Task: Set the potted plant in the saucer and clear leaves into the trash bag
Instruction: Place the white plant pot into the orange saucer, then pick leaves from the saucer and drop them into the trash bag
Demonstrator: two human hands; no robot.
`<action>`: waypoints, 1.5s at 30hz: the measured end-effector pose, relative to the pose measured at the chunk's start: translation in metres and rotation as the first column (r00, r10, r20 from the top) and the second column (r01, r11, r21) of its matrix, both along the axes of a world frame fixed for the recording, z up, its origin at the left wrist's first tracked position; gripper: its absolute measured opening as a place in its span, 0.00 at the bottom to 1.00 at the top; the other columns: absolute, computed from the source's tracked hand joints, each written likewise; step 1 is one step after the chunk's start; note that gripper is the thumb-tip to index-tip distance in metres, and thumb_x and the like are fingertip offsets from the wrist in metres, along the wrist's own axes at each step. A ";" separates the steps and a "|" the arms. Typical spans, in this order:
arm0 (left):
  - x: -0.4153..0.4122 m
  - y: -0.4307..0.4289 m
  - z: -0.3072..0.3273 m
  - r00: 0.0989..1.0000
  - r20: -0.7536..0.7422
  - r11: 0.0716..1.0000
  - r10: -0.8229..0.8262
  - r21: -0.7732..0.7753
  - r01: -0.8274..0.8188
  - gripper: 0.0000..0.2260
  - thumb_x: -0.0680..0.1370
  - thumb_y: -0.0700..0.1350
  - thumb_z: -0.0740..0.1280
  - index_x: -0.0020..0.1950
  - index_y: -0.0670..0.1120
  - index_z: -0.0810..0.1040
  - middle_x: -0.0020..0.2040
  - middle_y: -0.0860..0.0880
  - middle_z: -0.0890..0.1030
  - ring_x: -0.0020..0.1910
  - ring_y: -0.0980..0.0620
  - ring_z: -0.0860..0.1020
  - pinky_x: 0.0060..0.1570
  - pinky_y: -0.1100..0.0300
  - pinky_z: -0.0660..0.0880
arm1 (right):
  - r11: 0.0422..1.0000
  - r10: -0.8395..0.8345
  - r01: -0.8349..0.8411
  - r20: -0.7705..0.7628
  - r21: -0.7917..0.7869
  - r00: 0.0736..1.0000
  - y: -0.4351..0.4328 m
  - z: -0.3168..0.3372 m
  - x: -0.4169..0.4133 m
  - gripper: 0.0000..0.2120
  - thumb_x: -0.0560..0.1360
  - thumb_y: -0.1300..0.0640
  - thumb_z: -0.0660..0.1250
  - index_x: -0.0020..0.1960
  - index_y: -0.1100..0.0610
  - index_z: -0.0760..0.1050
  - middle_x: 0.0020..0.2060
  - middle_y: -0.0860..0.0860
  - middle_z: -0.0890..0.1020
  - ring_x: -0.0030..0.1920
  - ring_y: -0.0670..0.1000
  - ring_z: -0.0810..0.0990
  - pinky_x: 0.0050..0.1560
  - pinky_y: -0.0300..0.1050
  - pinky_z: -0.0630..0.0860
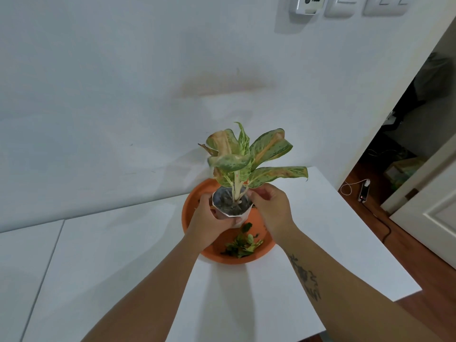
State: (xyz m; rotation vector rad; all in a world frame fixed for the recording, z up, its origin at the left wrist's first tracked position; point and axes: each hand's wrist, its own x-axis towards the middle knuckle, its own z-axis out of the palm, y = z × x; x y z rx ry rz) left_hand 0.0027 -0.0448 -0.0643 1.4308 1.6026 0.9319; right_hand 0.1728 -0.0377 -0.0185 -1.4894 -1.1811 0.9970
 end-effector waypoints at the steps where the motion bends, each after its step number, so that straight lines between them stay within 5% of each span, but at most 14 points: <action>1: 0.001 -0.002 0.000 1.000 0.007 1.000 -0.001 0.002 0.000 0.42 0.54 0.64 0.79 0.64 0.56 0.68 0.54 0.64 0.76 0.53 0.63 0.78 0.39 0.75 0.72 | 0.999 -0.032 0.032 0.044 0.002 0.999 -0.001 -0.003 0.001 0.03 0.72 0.56 0.70 0.44 0.54 0.81 0.43 0.49 0.85 0.46 0.51 0.82 0.50 0.47 0.80; 3: 0.000 -0.002 0.000 1.000 0.006 1.000 -0.005 -0.002 0.005 0.44 0.54 0.64 0.79 0.65 0.54 0.67 0.56 0.62 0.77 0.54 0.60 0.78 0.45 0.71 0.74 | 0.997 -0.064 0.069 0.107 -0.041 0.992 -0.002 -0.009 0.002 0.04 0.73 0.55 0.70 0.48 0.52 0.80 0.48 0.48 0.84 0.47 0.48 0.80 0.48 0.40 0.76; 6: -0.002 0.000 0.001 1.000 0.005 1.000 -0.013 -0.019 0.013 0.44 0.55 0.64 0.79 0.66 0.53 0.67 0.60 0.57 0.77 0.56 0.54 0.78 0.53 0.59 0.79 | 0.989 -0.036 0.045 0.064 -0.141 0.997 0.000 -0.014 0.001 0.04 0.74 0.56 0.69 0.49 0.51 0.80 0.49 0.50 0.83 0.52 0.52 0.80 0.55 0.47 0.78; 13: 0.006 -0.004 0.004 0.998 -0.018 0.997 0.067 -0.038 -0.068 0.41 0.54 0.65 0.77 0.62 0.53 0.68 0.58 0.56 0.78 0.56 0.53 0.79 0.51 0.61 0.78 | 0.982 0.030 -0.035 -0.028 -0.187 0.999 0.008 -0.014 0.004 0.06 0.75 0.56 0.68 0.43 0.45 0.78 0.50 0.50 0.83 0.54 0.53 0.81 0.59 0.54 0.78; 15: 0.005 -0.005 0.005 0.998 -0.040 0.998 0.046 -0.051 -0.048 0.39 0.56 0.64 0.78 0.62 0.55 0.66 0.58 0.57 0.77 0.56 0.56 0.77 0.47 0.67 0.75 | 0.976 0.088 -0.079 0.033 -0.203 0.996 0.016 -0.015 0.014 0.04 0.75 0.55 0.67 0.47 0.48 0.80 0.51 0.51 0.83 0.53 0.53 0.80 0.60 0.54 0.78; 17: 0.001 -0.004 0.004 0.992 -0.127 0.999 0.012 -0.051 -0.018 0.41 0.59 0.61 0.79 0.66 0.52 0.66 0.62 0.54 0.77 0.59 0.54 0.76 0.54 0.61 0.76 | 0.975 0.130 -0.096 0.165 -0.199 0.978 0.025 -0.016 0.027 0.08 0.76 0.56 0.64 0.51 0.53 0.81 0.52 0.52 0.83 0.53 0.53 0.80 0.59 0.51 0.77; 19: -0.004 -0.002 0.002 0.943 -0.332 1.000 -0.014 -0.030 0.004 0.44 0.62 0.59 0.78 0.72 0.49 0.63 0.66 0.50 0.75 0.65 0.49 0.73 0.62 0.50 0.74 | 0.975 0.197 -0.144 0.357 -0.168 0.913 0.035 -0.018 0.040 0.10 0.77 0.59 0.62 0.54 0.55 0.80 0.54 0.53 0.82 0.55 0.54 0.79 0.58 0.46 0.74; 22: -0.007 -0.004 -0.003 0.828 -0.559 0.999 -0.037 -0.032 0.023 0.38 0.67 0.60 0.73 0.72 0.47 0.65 0.70 0.47 0.71 0.72 0.46 0.65 0.70 0.48 0.66 | 0.914 0.384 -0.375 0.627 -0.154 0.677 0.048 -0.023 0.047 0.15 0.76 0.62 0.61 0.60 0.55 0.77 0.58 0.54 0.80 0.59 0.56 0.76 0.55 0.42 0.68; 26: 0.001 -0.014 -0.012 0.658 -0.733 0.981 -0.171 -0.187 0.047 0.36 0.73 0.60 0.65 0.75 0.44 0.60 0.76 0.44 0.63 0.75 0.43 0.59 0.73 0.48 0.61 | 0.754 0.573 -0.601 0.712 -0.264 0.406 0.051 -0.030 0.047 0.20 0.75 0.60 0.62 0.66 0.55 0.72 0.62 0.54 0.76 0.63 0.56 0.74 0.62 0.48 0.71; 29: 0.013 -0.028 -0.013 0.664 -0.719 0.971 -0.205 -0.235 0.045 0.33 0.74 0.60 0.63 0.74 0.46 0.62 0.75 0.45 0.65 0.74 0.43 0.60 0.70 0.47 0.65 | 0.668 0.612 -0.671 0.750 -0.321 0.251 0.040 -0.036 0.053 0.16 0.75 0.59 0.63 0.61 0.58 0.76 0.61 0.55 0.77 0.61 0.54 0.76 0.58 0.43 0.71; 33: 0.021 -0.041 -0.006 0.762 -0.596 0.959 -0.253 -0.259 0.116 0.24 0.72 0.61 0.66 0.64 0.51 0.72 0.61 0.50 0.76 0.63 0.45 0.71 0.62 0.49 0.72 | 0.539 0.746 -0.792 0.598 -0.286 0.292 0.027 -0.031 0.059 0.15 0.73 0.63 0.65 0.58 0.54 0.81 0.50 0.44 0.80 0.45 0.32 0.75 0.45 0.22 0.68; 38: 0.022 -0.032 0.003 0.775 -0.598 0.962 -0.203 -0.269 0.044 0.32 0.67 0.65 0.71 0.65 0.51 0.72 0.65 0.50 0.74 0.65 0.45 0.67 0.63 0.52 0.67 | 0.666 0.620 -0.683 0.732 -0.301 0.282 0.046 -0.031 0.055 0.20 0.71 0.54 0.69 0.63 0.54 0.75 0.63 0.54 0.74 0.65 0.56 0.71 0.66 0.51 0.69; 41: 0.028 -0.034 0.000 0.721 -0.625 0.928 -0.299 -0.366 0.067 0.40 0.63 0.70 0.69 0.70 0.52 0.67 0.69 0.50 0.68 0.68 0.44 0.63 0.65 0.50 0.65 | 0.613 0.693 -0.623 0.710 -0.486 0.127 0.044 -0.039 0.050 0.34 0.70 0.44 0.68 0.73 0.52 0.63 0.70 0.55 0.65 0.71 0.61 0.62 0.70 0.56 0.65; 45: 0.031 -0.038 0.000 0.766 -0.564 0.940 -0.309 -0.302 0.157 0.35 0.65 0.68 0.68 0.68 0.53 0.71 0.67 0.52 0.70 0.68 0.46 0.64 0.65 0.53 0.63 | 0.488 0.759 -0.739 0.644 -0.464 0.097 0.036 -0.037 0.048 0.25 0.70 0.49 0.69 0.66 0.52 0.73 0.65 0.53 0.73 0.65 0.57 0.71 0.64 0.51 0.72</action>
